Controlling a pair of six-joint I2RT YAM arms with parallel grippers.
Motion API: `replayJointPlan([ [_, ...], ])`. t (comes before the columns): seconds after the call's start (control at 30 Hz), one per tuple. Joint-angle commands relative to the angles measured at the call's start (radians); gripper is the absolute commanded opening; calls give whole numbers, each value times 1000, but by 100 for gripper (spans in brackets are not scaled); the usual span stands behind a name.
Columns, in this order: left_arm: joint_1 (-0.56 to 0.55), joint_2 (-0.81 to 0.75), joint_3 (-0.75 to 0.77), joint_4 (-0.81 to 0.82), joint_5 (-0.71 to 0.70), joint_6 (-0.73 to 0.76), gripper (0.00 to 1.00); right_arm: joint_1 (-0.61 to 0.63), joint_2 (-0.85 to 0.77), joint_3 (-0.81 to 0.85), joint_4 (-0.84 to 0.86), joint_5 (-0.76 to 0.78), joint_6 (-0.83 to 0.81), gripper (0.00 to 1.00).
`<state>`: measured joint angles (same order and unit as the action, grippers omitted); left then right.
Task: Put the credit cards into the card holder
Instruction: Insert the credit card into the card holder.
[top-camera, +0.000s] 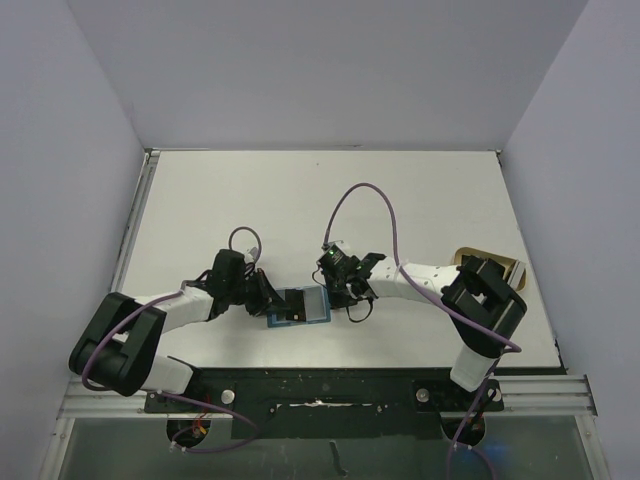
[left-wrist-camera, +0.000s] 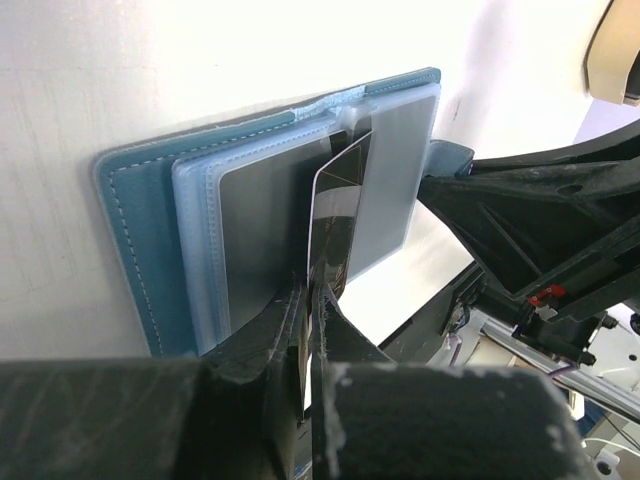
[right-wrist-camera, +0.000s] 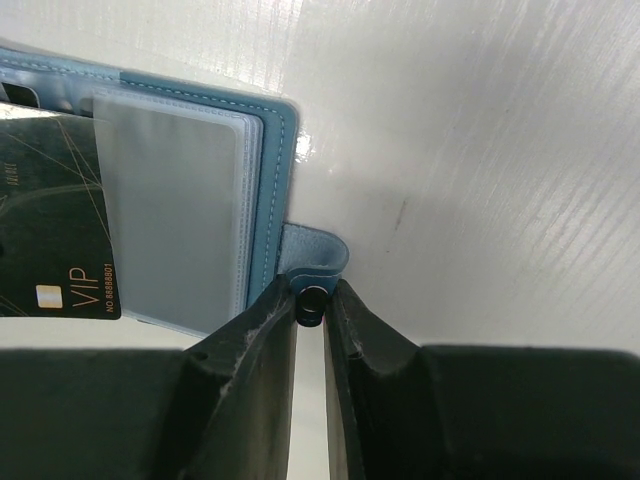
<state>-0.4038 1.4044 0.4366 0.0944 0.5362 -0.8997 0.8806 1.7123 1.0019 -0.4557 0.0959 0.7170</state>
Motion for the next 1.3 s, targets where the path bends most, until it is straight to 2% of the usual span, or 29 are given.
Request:
replayJointPlan([
  [0.0,4,13,-3,36,-50,10,0,22,-8,-18,38,5,27,12],
  [0.93,-14,18,-28,113,-96,6,0,26,-10,-29,65,-4,41,11],
  [1.17,-73,22,-56,193,-108,-53,0,25,-16,-34,72,-7,73,8],
  [1.27,-85,35,-39,178,-110,-49,2,25,-20,-41,77,-4,86,8],
])
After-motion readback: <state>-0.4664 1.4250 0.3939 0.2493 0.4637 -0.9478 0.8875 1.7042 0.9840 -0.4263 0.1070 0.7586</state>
